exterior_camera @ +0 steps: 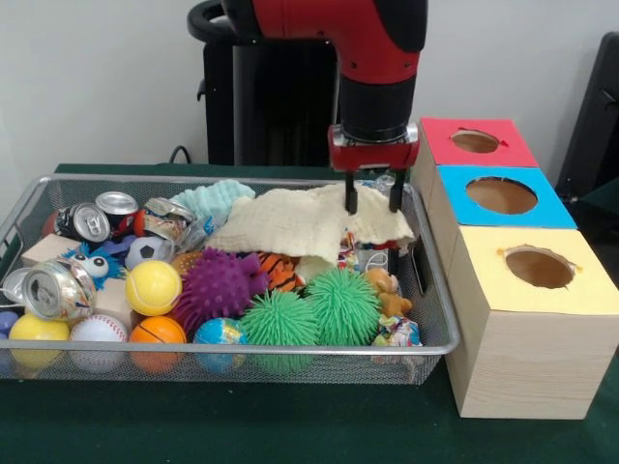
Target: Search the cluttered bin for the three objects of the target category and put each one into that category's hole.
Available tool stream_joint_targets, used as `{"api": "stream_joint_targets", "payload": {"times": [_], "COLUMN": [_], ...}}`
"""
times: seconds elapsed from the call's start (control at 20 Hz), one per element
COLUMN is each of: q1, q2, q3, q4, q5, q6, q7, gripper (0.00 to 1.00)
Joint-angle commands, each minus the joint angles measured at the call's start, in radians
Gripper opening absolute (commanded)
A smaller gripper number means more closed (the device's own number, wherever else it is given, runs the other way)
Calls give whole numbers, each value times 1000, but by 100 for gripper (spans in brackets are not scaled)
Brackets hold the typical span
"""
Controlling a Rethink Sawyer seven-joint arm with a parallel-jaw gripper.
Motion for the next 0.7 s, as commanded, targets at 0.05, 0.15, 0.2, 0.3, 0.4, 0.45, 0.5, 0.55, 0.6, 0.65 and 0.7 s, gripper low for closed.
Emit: {"api": "stream_joint_targets", "payload": {"times": [0.05,0.15,0.2,0.3,0.4,0.45,0.5,0.55,0.6,0.65,0.7], "q1": [-47,-52,-51,-40,-3,19,42,64,81,99,116], "q2": [139,180,194,223,242,251,264,276,293,312,327], "q3": [121,143,147,145,103,78,50,22,-2,-25,-50], "q4": [-342,-418,-457,-539,-613,-644,-679,-713,-745,-779,-806], "q5": [-61,-67,-70,-79,-97,-102,-106,-110,-109,-103,-99], "q6": [195,242,268,324,337,328,324,321,318,325,316], "q7": [-135,-158,-162,-161,-110,-66,-21,24,64,104,144], "gripper": [100,100,100,100,100,100,100,100,100,100,100]}}
